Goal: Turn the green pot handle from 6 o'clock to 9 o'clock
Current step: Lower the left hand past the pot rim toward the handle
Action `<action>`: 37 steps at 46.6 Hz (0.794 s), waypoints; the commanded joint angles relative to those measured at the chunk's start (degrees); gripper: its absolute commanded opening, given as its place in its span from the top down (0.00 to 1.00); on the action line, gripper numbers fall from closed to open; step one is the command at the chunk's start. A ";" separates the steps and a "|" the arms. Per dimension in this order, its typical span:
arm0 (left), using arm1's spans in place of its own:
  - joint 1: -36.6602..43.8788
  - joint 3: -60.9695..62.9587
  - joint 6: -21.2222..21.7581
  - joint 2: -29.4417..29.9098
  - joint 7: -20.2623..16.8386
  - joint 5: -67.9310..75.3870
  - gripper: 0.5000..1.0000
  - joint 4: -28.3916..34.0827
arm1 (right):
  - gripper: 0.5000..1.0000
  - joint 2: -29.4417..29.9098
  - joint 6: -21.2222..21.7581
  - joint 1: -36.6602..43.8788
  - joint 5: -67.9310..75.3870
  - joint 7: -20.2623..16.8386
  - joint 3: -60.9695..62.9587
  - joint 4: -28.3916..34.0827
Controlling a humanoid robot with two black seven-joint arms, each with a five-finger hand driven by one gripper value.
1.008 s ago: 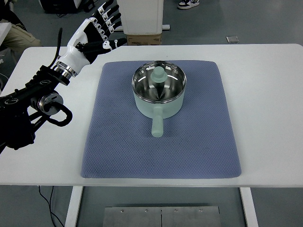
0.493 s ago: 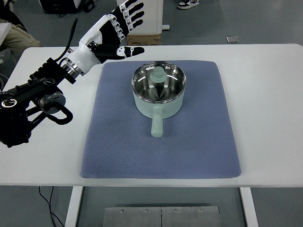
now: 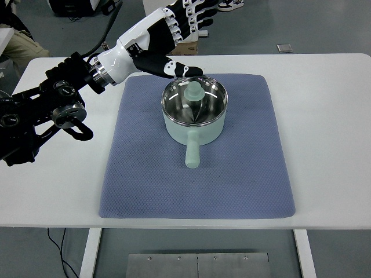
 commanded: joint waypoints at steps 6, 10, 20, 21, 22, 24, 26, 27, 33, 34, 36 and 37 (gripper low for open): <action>-1.12 0.16 -1.74 -0.01 0.00 5.79 0.00 -1.54 | 0.00 0.00 0.00 0.00 0.00 0.00 0.04 0.00; -2.08 0.33 -2.71 -0.01 0.00 6.58 0.00 -2.15 | 0.00 0.00 0.00 0.00 0.00 0.00 0.04 0.00; -5.24 4.19 -4.91 -0.18 0.00 8.43 0.00 -2.68 | 0.00 0.00 0.00 0.00 0.00 0.00 0.04 0.00; -5.51 4.72 -4.99 -0.18 0.00 8.60 0.00 -2.68 | 0.00 0.00 0.00 0.00 0.00 0.00 0.04 0.00; -5.86 5.16 -4.99 -0.18 0.00 8.78 0.00 -2.68 | 0.00 0.00 0.00 0.00 0.00 0.00 0.04 0.00; -6.39 6.13 -4.99 -0.18 0.00 9.30 0.00 -2.68 | 0.00 0.00 0.00 0.00 0.00 0.00 -0.05 0.00; -6.92 7.09 -4.99 -0.27 0.00 10.01 0.00 -2.68 | 0.00 0.00 0.00 0.00 0.00 0.00 0.04 0.00; -7.09 7.45 -4.99 -0.44 0.00 10.36 0.00 -2.68 | 0.00 0.00 0.00 0.00 0.00 0.00 -0.05 0.00; -7.88 9.12 -4.99 -1.32 0.00 12.99 0.00 -2.68 | 0.00 0.00 0.00 0.00 0.00 0.00 0.04 0.00; -8.06 9.47 -4.99 -1.67 0.00 13.35 0.00 -2.68 | 0.00 0.00 0.00 0.00 0.00 0.00 -0.05 0.00; -8.41 10.08 -4.99 -2.02 0.00 14.05 0.00 -2.68 | 0.00 0.00 0.00 0.00 0.00 0.00 -0.05 0.00; -8.50 10.35 -4.99 -2.03 0.00 14.31 0.00 -2.68 | 0.00 0.00 0.00 0.00 0.00 0.00 0.04 0.00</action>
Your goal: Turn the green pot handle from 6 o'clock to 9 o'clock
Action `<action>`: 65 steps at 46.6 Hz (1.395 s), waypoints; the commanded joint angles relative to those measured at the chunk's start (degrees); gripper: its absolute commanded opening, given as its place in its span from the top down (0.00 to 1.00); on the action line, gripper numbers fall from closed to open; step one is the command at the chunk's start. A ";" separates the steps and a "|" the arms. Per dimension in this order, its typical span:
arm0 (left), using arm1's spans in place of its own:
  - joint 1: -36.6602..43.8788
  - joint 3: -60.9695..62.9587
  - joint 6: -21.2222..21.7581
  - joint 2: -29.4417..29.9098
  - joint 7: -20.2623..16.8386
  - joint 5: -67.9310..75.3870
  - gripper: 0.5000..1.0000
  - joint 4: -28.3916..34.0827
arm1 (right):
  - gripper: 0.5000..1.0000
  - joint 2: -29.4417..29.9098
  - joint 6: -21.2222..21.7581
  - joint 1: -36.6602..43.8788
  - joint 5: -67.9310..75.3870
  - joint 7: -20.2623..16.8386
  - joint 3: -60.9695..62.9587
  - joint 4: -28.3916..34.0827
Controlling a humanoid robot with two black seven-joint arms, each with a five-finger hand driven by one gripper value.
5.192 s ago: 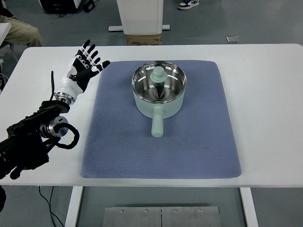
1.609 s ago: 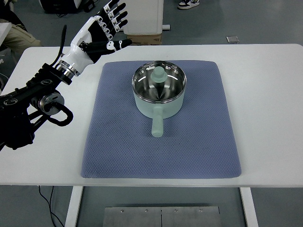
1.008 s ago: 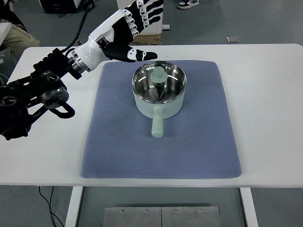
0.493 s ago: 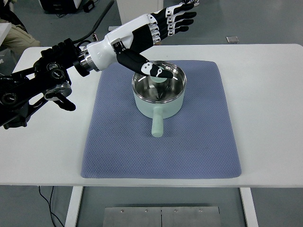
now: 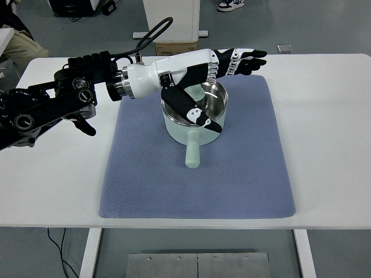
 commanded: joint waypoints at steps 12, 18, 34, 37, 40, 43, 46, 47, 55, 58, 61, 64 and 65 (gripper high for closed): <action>-2.29 3.58 0.00 -1.72 0.00 5.95 0.00 0.10 | 0.00 0.00 0.00 0.00 0.00 0.00 -0.05 0.00; -2.82 4.02 -0.17 -2.51 0.00 9.90 0.00 0.10 | 0.00 0.00 0.00 0.00 0.00 0.00 0.04 0.00; -4.75 5.17 -2.46 -3.75 0.00 16.05 0.00 0.80 | 0.00 0.00 0.00 0.00 0.00 0.00 -0.05 0.00; -4.84 5.17 -2.81 -3.83 0.00 16.85 0.00 0.89 | 0.00 0.00 0.00 0.00 0.00 0.00 -0.05 0.00; -4.93 5.17 -3.25 -4.45 0.00 17.20 0.00 1.42 | 0.00 0.00 0.00 0.00 0.00 0.00 0.04 0.00; -5.19 5.43 -3.34 -4.62 0.00 17.81 0.00 2.12 | 0.00 0.00 0.00 0.00 0.00 0.00 0.04 0.00; -5.36 6.31 -3.42 -5.32 0.00 18.78 0.00 3.09 | 0.00 0.00 0.00 0.00 0.00 0.00 0.04 0.00; -5.37 6.57 -3.60 -5.50 0.00 19.04 0.00 3.35 | 0.00 0.00 0.00 0.00 0.00 0.00 0.04 0.00; -5.63 7.72 -5.01 -6.65 0.00 20.54 0.00 5.55 | 0.00 0.00 0.00 0.00 0.00 0.00 0.04 0.00; -5.63 7.72 -5.53 -7.00 0.00 21.33 0.00 5.81 | 0.00 0.00 0.00 0.00 0.00 0.00 0.04 0.00; -5.63 7.80 -6.23 -7.52 0.00 22.12 0.00 5.90 | 0.00 0.00 0.00 0.00 0.00 0.00 0.04 0.00; -5.54 7.80 -6.50 -7.61 0.00 22.91 0.00 5.99 | 0.00 0.00 0.00 0.00 0.00 0.00 0.04 0.00; -5.54 7.80 -6.59 -7.79 0.00 23.26 0.00 6.08 | 0.00 0.00 0.00 0.00 0.00 0.00 0.04 0.00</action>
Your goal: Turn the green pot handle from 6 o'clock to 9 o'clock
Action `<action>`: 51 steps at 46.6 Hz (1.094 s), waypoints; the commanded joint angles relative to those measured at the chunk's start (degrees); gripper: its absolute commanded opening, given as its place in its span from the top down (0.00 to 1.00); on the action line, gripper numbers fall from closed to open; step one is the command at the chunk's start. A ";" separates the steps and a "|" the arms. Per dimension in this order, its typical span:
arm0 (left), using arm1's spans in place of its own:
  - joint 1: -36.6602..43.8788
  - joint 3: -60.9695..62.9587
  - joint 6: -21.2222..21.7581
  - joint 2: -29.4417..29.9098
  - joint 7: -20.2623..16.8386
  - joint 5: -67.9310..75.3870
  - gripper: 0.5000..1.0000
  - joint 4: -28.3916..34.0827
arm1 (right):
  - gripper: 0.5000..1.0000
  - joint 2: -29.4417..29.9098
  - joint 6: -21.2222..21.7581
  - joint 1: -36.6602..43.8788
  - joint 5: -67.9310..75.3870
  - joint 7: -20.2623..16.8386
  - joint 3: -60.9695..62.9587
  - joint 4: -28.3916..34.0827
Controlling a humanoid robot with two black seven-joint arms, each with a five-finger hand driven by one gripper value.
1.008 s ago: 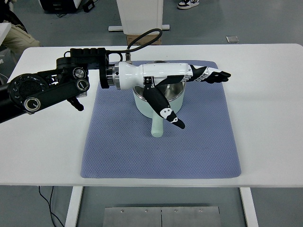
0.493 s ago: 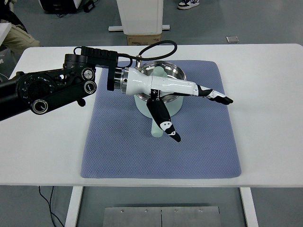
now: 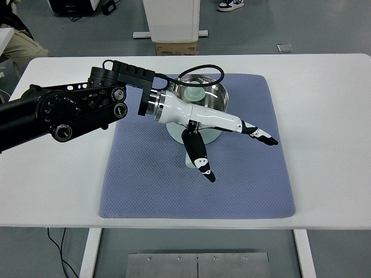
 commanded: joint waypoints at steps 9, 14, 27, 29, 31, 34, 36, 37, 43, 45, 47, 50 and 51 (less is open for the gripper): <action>0.09 0.99 -0.31 -2.04 0.00 3.90 0.00 1.41 | 0.00 0.00 0.00 0.00 0.00 0.00 -0.06 0.00; 0.09 1.61 -0.31 -2.83 0.00 4.34 0.00 2.55 | 0.00 0.00 0.00 0.00 0.00 0.00 -0.06 0.00; 0.35 2.93 -0.22 -4.85 0.00 8.82 0.00 5.28 | 0.00 0.00 0.00 0.00 0.00 0.00 0.02 0.00; 0.35 2.93 -0.22 -5.20 0.00 9.35 0.00 5.45 | 0.00 0.00 0.00 0.00 0.00 0.00 -0.06 0.00; 0.35 3.02 -0.31 -5.38 0.00 9.88 0.00 5.63 | 0.00 0.00 0.00 0.00 0.00 0.00 0.02 0.00; 0.35 3.02 -0.31 -5.56 0.00 10.84 0.00 5.72 | 0.00 0.00 0.00 0.00 0.00 0.00 -0.06 0.00; 0.35 3.02 -0.31 -5.82 0.00 11.55 0.00 5.72 | 0.00 0.00 0.00 0.00 0.00 0.00 0.02 0.00; 0.35 3.02 -0.31 -5.91 0.00 12.07 0.00 5.72 | 0.00 0.00 0.00 0.00 0.00 0.00 -0.06 0.00; 0.35 3.28 -0.31 -6.08 0.00 15.32 0.00 5.72 | 0.00 0.00 0.00 0.00 0.00 0.00 0.02 0.00; 0.26 3.54 -0.31 -6.17 0.00 16.03 0.00 5.72 | 0.00 0.00 0.00 0.00 0.00 0.00 0.02 0.00; 0.26 3.72 -0.31 -6.17 0.00 16.47 0.00 5.72 | 0.00 0.00 0.00 0.00 0.00 0.00 0.02 0.00; 0.26 3.89 -0.31 -6.26 0.00 17.35 0.00 5.72 | 0.00 0.00 0.00 0.00 0.00 0.00 0.02 0.00; 0.26 4.07 -0.22 -6.26 0.00 17.52 0.00 5.80 | 0.00 0.00 0.00 0.00 0.00 0.00 0.02 0.00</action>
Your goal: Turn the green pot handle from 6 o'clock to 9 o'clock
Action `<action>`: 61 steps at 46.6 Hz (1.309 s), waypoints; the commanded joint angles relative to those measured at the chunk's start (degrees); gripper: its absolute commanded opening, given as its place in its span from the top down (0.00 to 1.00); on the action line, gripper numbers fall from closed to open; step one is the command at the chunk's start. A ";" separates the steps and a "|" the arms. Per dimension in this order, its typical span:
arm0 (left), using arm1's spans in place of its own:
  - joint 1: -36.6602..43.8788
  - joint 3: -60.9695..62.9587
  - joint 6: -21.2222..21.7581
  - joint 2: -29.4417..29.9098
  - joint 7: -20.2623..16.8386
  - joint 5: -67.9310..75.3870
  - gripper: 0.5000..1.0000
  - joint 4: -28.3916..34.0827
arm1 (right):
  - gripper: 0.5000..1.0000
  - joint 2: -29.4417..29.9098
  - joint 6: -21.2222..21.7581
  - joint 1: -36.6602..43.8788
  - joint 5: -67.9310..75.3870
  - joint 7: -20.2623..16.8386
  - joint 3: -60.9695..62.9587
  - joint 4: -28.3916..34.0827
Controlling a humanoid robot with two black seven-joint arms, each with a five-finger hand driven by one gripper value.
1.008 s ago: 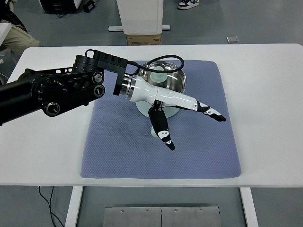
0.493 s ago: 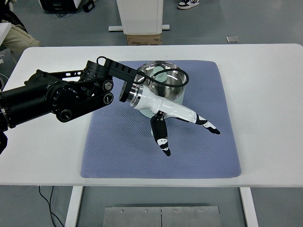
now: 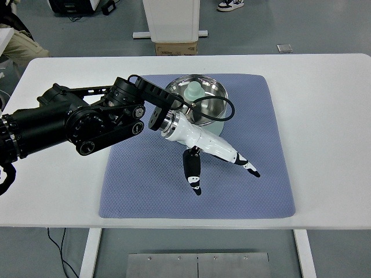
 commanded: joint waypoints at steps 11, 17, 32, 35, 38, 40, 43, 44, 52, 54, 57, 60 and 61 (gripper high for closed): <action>-0.25 0.74 0.17 -0.02 0.00 3.95 0.00 0.06 | 0.00 0.00 0.00 0.00 0.00 0.02 0.04 0.00; -0.43 0.83 0.26 0.07 0.00 6.15 0.00 0.06 | 0.00 0.00 0.00 0.00 0.00 0.02 0.04 0.00; -2.19 0.83 0.26 0.16 0.00 8.70 0.00 0.06 | 0.00 0.00 0.00 0.00 0.00 0.02 -0.05 0.00; -2.71 0.83 0.26 0.16 0.00 9.23 0.00 0.06 | 0.00 0.00 0.00 0.00 0.00 0.02 0.04 0.00; -2.98 0.83 0.26 0.16 0.00 9.85 0.00 -0.03 | 0.00 0.00 0.00 0.00 0.00 0.02 0.04 0.00; -3.24 0.83 0.26 0.16 0.00 10.20 0.00 -0.03 | 0.00 0.00 0.00 0.00 0.00 0.02 0.04 0.00; -3.51 1.44 0.26 0.33 0.00 10.64 0.00 -0.03 | 0.00 0.00 0.00 0.00 0.00 0.02 -0.05 0.00; -3.51 1.79 0.26 0.33 0.00 10.72 0.00 -0.03 | 0.00 0.00 0.00 0.00 0.00 0.02 -0.05 0.00; -3.95 2.85 0.35 0.68 0.00 10.81 0.00 -0.38 | 0.00 0.00 0.00 0.00 0.00 0.02 0.04 0.00; -4.12 3.11 0.26 0.86 0.00 10.81 0.00 -0.65 | 0.00 0.00 0.00 0.00 0.00 0.02 0.04 0.00; -4.82 3.46 0.26 0.86 0.00 10.81 0.00 -0.82 | 0.00 0.00 0.00 0.00 0.00 0.02 0.04 0.00; -5.09 3.81 0.26 0.86 0.00 10.81 0.00 -1.00 | 0.00 0.00 0.00 0.00 0.00 0.02 0.04 0.00; -5.35 3.90 0.26 0.86 0.00 10.81 0.00 -1.17 | 0.00 0.00 0.00 0.00 0.00 0.02 0.04 0.00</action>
